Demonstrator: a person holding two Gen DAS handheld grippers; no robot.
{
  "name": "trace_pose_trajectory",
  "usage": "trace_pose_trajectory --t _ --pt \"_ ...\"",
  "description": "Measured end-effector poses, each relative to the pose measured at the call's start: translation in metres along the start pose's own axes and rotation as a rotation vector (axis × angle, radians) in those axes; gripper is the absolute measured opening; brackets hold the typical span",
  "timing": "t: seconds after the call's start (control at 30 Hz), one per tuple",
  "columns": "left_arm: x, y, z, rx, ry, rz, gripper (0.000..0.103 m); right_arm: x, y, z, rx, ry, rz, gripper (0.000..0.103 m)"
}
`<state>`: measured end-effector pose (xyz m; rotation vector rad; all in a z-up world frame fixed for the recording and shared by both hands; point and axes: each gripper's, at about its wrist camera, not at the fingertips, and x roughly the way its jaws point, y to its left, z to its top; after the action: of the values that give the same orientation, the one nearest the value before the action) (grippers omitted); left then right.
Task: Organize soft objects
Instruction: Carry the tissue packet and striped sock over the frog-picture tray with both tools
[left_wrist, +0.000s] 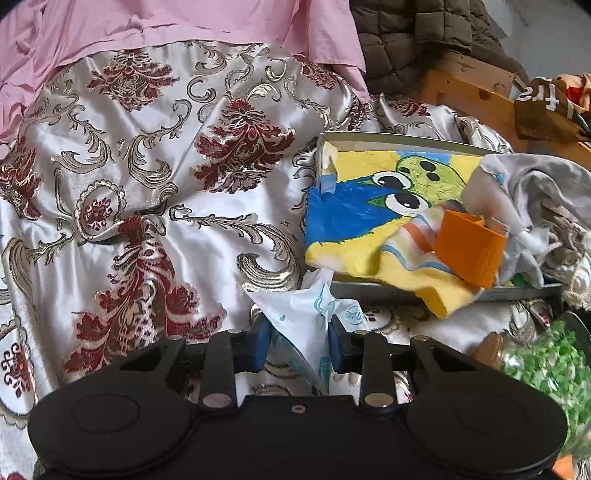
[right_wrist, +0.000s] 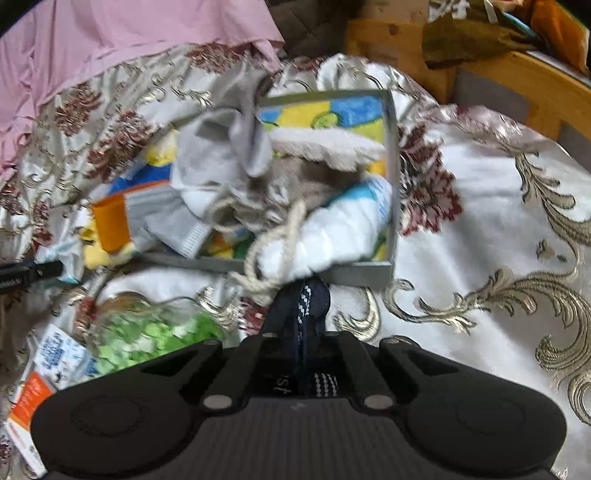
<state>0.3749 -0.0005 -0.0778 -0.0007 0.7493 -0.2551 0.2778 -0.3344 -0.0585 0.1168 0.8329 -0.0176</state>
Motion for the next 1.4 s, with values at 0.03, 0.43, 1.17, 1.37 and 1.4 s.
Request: trace_pose_trajectory --t 0.03,0.43,1.17,1.37,1.4 --pt "-0.002 -0.002 -0.001 0.005 0.001 -0.004 0.033 -0.002 0.001 0.001 -0.001 -0.006 0.008 0.002" --pt "-0.038 -0.041 -0.001 0.019 -0.025 -0.113 0.034 -0.024 0.010 0.006 0.016 -0.067 0.126 0.002" --pt "-0.055 -0.136 0.030 0.078 -0.085 -0.234 0.034 -0.052 -0.007 0.021 0.163 -0.268 0.389 0.002" --pt "-0.046 -0.150 0.053 0.041 -0.144 -0.228 0.034 -0.054 -0.015 0.048 0.188 -0.362 0.420 0.002" --pt "-0.044 -0.151 0.058 0.028 -0.155 -0.227 0.034 -0.053 -0.017 0.055 0.191 -0.379 0.422 0.002"
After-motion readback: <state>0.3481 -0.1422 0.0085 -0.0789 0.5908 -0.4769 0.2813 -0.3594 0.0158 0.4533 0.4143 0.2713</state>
